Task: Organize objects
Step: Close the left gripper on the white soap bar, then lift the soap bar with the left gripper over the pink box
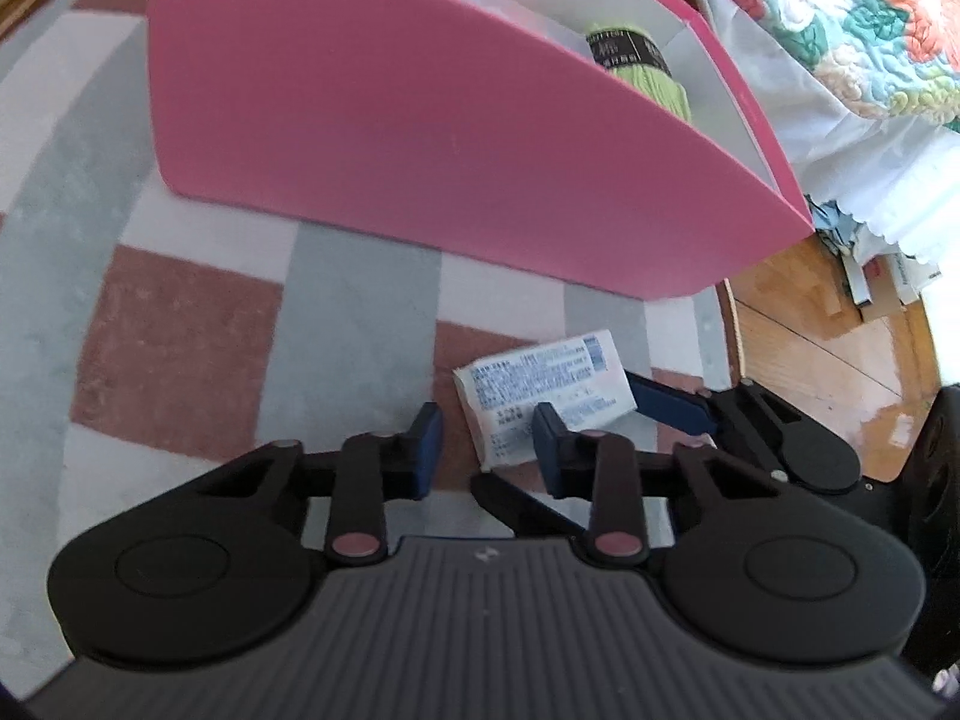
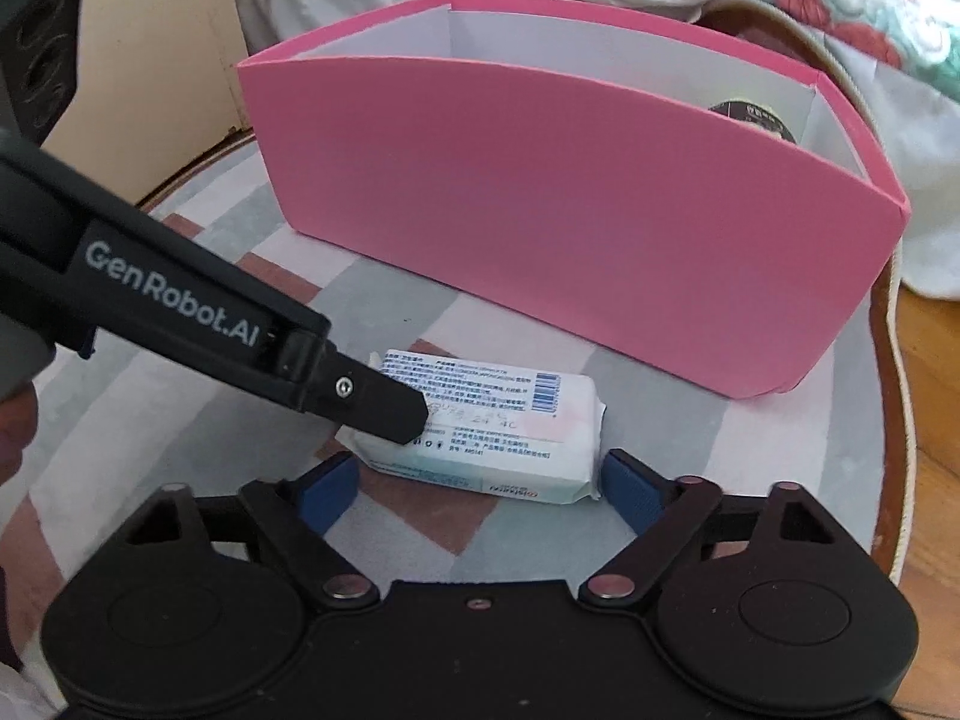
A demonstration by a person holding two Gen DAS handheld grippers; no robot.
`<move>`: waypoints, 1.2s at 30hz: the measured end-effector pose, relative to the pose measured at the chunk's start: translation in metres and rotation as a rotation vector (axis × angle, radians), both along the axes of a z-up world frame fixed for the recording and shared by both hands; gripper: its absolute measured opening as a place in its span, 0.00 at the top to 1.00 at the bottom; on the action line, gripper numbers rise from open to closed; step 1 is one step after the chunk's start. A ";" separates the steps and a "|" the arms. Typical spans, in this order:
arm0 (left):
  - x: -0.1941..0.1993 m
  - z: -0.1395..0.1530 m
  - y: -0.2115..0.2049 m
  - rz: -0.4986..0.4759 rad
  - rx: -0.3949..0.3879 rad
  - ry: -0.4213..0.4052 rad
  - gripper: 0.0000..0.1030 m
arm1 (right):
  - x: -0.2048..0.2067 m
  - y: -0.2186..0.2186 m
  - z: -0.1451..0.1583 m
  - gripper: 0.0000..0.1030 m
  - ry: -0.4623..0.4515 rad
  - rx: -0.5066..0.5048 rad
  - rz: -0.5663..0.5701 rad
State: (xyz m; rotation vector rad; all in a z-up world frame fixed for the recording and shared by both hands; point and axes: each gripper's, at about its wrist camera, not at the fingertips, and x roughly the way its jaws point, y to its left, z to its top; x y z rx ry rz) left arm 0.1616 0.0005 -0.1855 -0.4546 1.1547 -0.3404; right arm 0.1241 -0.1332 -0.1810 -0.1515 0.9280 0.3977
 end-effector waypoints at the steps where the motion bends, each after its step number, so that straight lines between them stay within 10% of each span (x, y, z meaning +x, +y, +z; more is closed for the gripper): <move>1: 0.000 0.000 -0.001 -0.003 0.000 0.000 0.74 | -0.001 0.001 0.000 0.18 -0.004 -0.004 0.008; 36: -0.022 0.037 -0.004 -0.024 0.056 -0.101 0.74 | -0.017 0.031 0.028 0.26 0.001 -0.024 -0.001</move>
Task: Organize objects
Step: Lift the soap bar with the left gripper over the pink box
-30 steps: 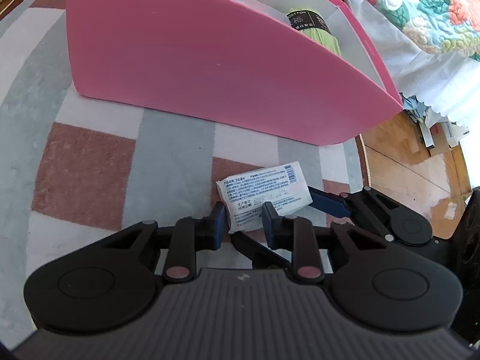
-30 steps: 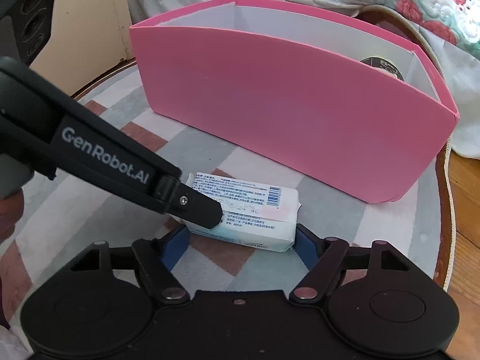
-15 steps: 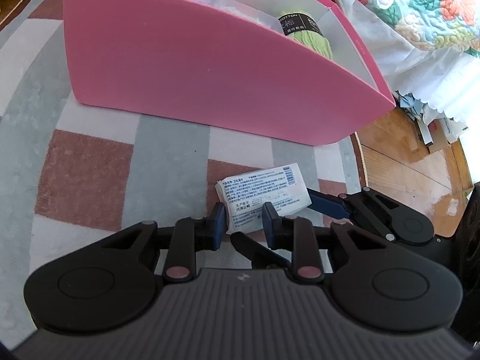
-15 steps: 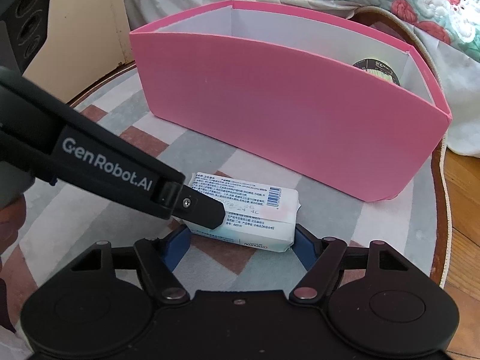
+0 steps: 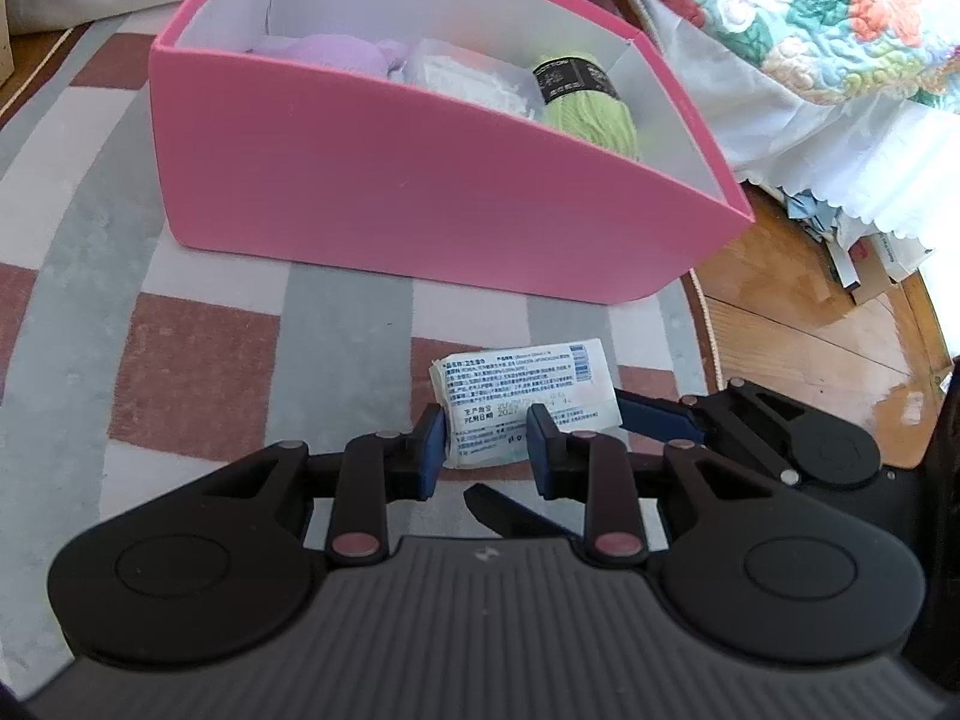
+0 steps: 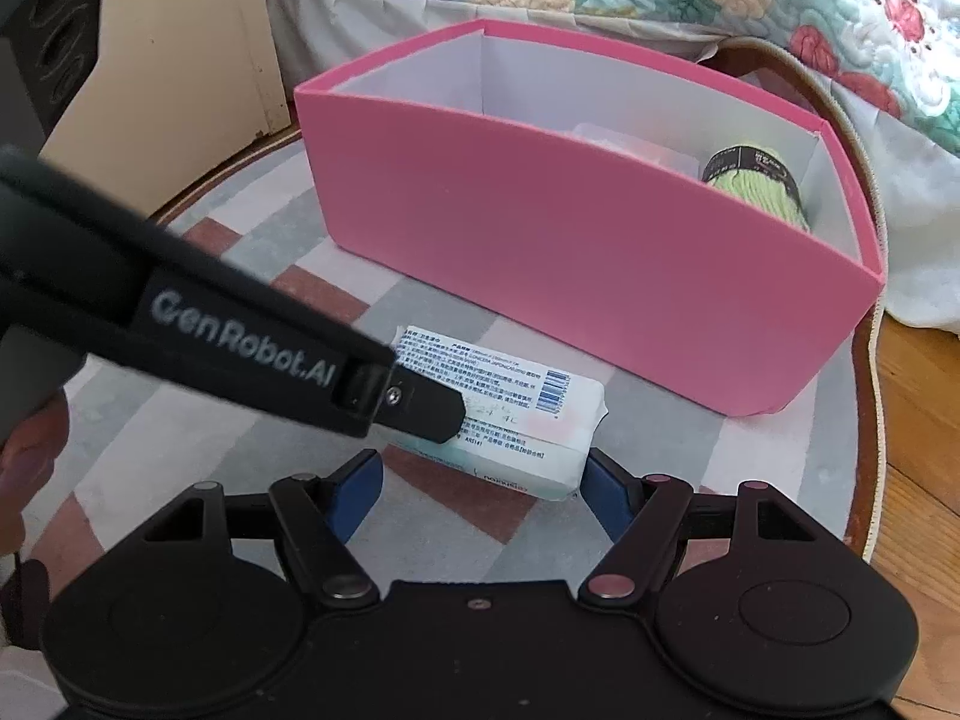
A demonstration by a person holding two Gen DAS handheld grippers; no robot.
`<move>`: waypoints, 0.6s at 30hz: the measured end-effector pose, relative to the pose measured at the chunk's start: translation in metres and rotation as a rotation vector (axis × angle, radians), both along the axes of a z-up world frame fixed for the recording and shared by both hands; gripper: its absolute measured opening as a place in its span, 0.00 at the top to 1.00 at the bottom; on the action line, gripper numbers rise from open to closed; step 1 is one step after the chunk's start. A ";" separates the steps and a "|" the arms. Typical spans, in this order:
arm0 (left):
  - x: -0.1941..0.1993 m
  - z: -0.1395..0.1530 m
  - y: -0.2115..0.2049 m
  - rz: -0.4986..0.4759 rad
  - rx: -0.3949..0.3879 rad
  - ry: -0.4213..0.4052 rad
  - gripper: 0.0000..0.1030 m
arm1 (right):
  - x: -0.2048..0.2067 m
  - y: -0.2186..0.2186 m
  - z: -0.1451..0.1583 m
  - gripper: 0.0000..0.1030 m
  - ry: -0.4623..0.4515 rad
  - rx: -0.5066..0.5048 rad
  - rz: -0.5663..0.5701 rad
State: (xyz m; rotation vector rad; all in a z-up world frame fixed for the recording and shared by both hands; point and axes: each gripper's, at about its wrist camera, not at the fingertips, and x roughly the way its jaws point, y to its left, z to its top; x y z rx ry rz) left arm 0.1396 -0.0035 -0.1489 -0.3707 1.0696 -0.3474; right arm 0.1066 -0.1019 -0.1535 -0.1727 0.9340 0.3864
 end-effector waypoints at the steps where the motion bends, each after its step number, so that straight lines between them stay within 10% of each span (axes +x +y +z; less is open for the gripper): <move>1: -0.002 0.003 0.000 -0.003 0.000 -0.004 0.74 | 0.002 0.001 0.002 0.25 -0.002 0.006 -0.001; 18: -0.014 0.061 0.008 -0.021 0.017 -0.103 0.71 | -0.017 -0.005 0.068 0.49 -0.128 0.007 0.044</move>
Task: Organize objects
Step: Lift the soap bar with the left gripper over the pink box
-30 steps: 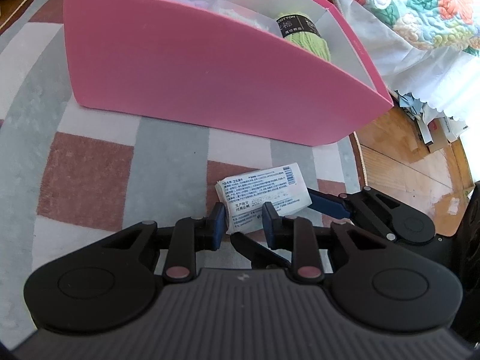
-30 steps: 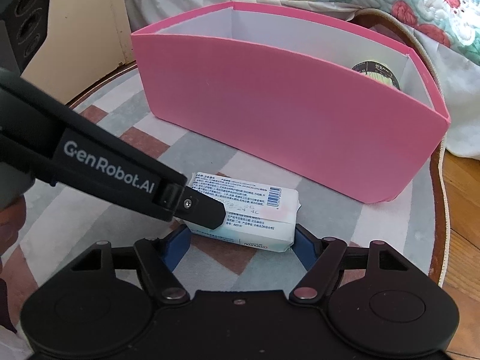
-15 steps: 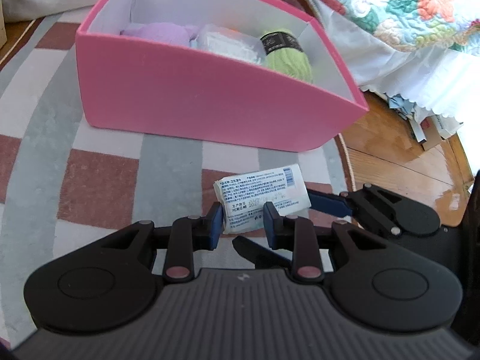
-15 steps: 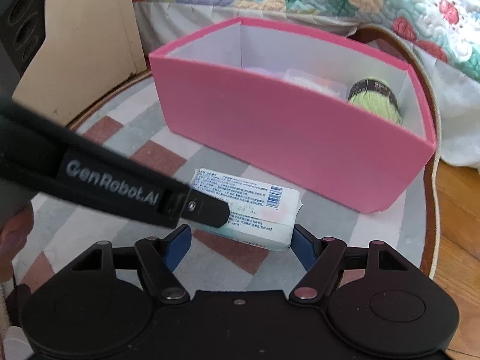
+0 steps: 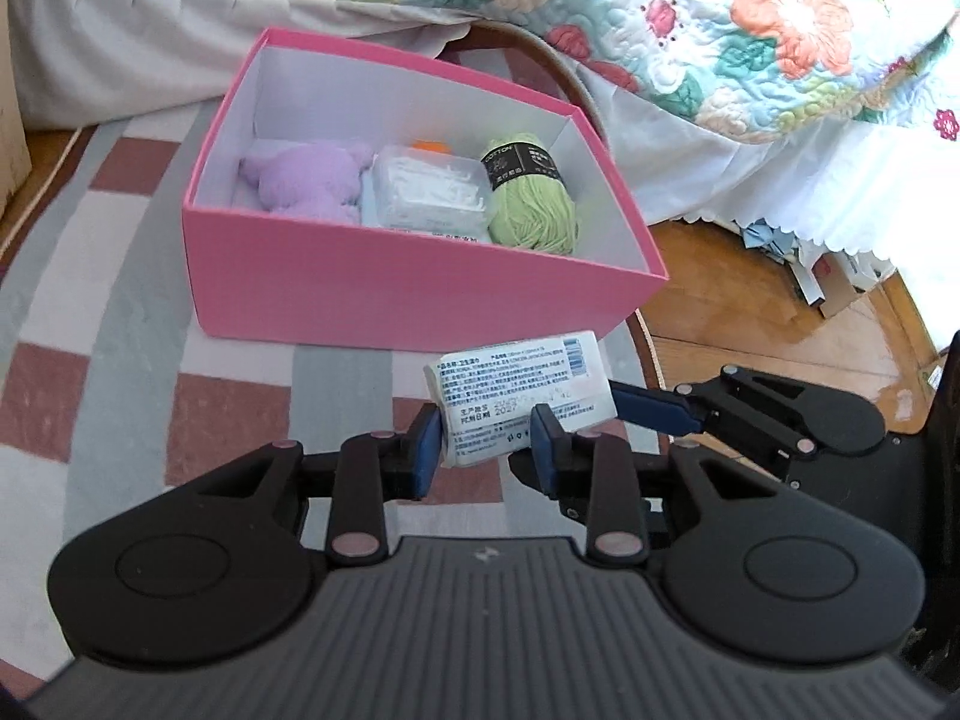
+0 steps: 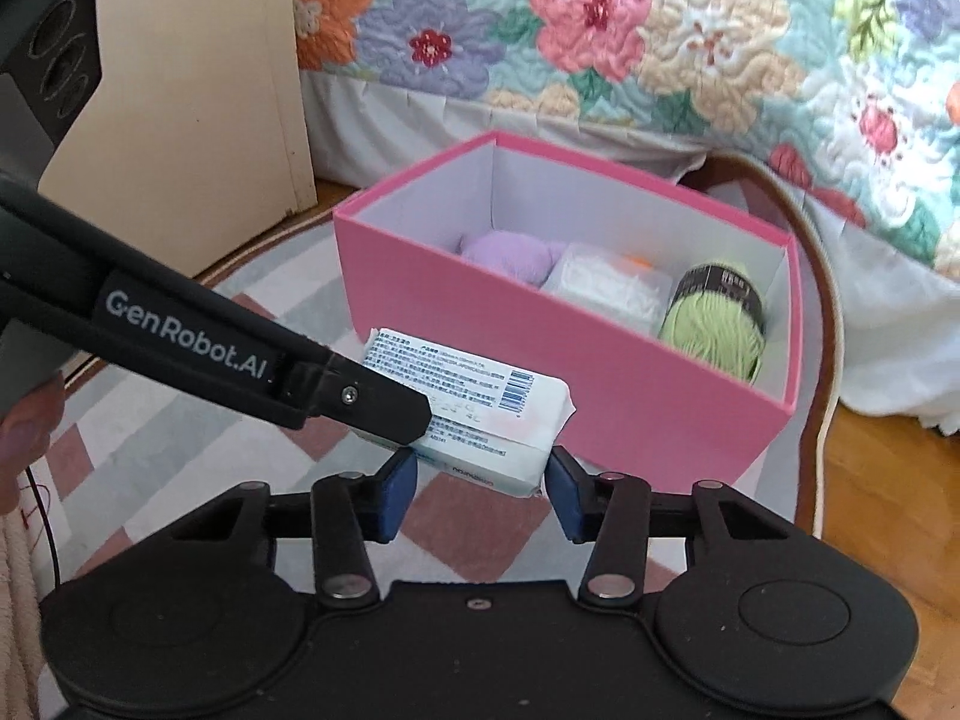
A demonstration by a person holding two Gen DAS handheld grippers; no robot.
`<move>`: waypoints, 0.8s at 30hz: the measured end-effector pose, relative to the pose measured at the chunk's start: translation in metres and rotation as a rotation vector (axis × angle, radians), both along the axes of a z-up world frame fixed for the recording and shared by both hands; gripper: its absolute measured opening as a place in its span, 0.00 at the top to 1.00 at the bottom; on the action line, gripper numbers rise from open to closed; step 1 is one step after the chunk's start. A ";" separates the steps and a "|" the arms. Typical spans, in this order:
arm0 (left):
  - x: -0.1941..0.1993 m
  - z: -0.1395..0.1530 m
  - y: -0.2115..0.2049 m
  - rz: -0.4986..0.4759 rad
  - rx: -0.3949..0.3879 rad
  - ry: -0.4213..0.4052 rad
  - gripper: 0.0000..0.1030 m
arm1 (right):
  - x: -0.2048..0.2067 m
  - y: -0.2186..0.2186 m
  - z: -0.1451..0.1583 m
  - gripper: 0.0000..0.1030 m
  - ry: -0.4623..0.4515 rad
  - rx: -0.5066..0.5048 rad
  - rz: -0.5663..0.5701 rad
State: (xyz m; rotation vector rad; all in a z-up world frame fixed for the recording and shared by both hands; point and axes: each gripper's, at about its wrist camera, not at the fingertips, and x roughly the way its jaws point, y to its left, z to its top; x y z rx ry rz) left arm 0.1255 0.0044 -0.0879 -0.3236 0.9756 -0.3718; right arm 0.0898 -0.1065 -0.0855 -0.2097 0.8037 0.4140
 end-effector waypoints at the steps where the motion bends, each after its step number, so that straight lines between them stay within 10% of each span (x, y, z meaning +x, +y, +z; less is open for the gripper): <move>1: 0.002 0.003 0.000 0.004 0.004 0.011 0.71 | -0.002 0.000 0.004 0.50 0.001 -0.002 0.002; 13: 0.007 0.058 -0.006 0.035 0.107 -0.085 0.71 | 0.006 0.006 0.040 0.50 -0.066 -0.051 0.061; 24: 0.052 0.093 0.010 -0.015 0.006 -0.097 0.71 | 0.045 -0.008 0.080 0.52 -0.119 -0.029 0.067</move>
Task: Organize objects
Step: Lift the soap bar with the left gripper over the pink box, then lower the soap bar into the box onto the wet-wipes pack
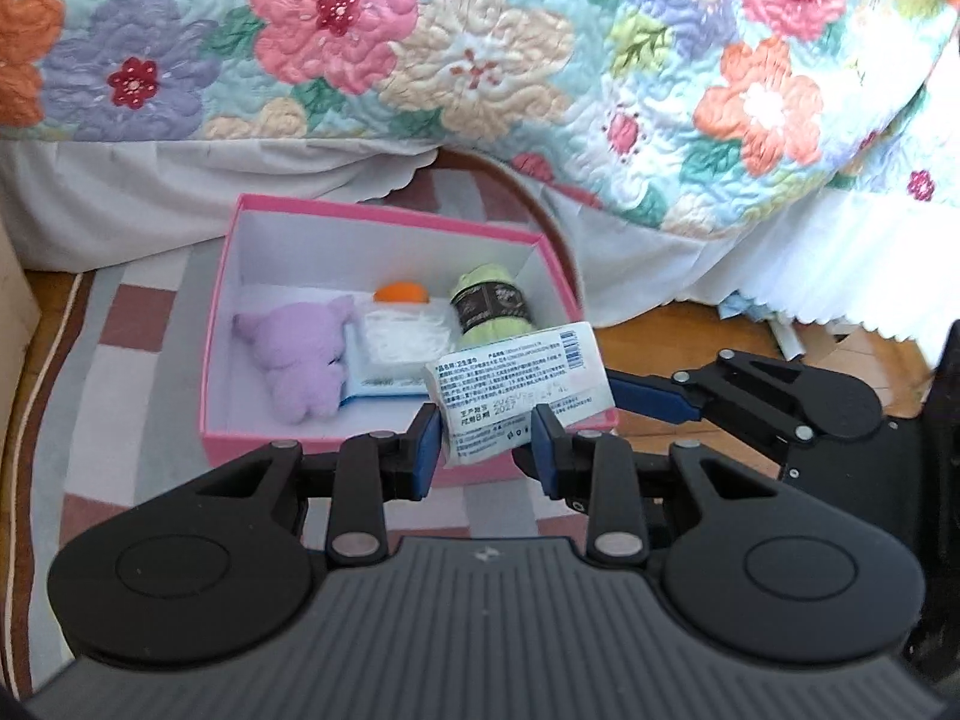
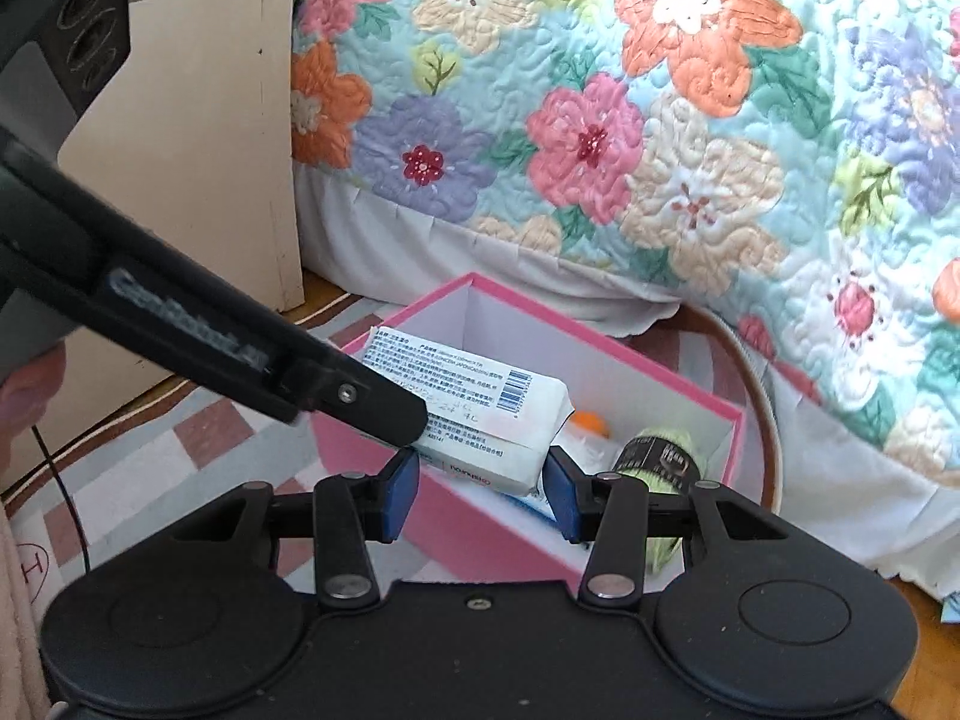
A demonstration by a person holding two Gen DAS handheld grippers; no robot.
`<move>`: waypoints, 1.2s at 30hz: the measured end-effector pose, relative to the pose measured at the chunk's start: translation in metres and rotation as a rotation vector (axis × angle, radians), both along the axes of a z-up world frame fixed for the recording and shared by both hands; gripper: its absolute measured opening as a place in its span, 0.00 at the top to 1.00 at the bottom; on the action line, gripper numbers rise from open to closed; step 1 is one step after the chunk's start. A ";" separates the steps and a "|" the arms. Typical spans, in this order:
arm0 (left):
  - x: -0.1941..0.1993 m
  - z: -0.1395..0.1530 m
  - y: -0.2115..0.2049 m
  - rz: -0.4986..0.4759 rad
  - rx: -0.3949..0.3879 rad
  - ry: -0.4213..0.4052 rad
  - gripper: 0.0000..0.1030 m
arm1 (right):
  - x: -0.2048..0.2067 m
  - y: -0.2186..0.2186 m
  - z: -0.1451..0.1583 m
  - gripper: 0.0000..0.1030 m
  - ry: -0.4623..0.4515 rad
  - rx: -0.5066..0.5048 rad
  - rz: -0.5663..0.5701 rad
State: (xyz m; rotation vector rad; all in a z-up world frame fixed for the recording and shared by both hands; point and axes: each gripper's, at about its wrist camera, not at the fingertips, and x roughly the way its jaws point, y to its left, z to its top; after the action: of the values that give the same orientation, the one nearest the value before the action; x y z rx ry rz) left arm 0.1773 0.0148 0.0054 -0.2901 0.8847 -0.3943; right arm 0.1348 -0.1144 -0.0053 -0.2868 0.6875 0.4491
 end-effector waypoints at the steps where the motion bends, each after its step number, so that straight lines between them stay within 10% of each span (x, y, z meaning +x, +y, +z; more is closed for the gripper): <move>1: 0.004 0.001 0.000 -0.003 0.005 -0.001 0.71 | 0.003 -0.002 0.002 0.54 0.001 0.001 0.006; 36: 0.152 -0.081 -0.025 0.038 0.086 0.188 0.69 | 0.152 -0.032 -0.077 0.66 0.304 0.029 -0.059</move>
State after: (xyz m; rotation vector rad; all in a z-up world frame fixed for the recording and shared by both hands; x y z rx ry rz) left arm 0.3290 -0.0106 -0.0754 -0.2675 1.0759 -0.2960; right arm 0.2869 -0.1460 -0.0821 -0.1714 0.9827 0.4499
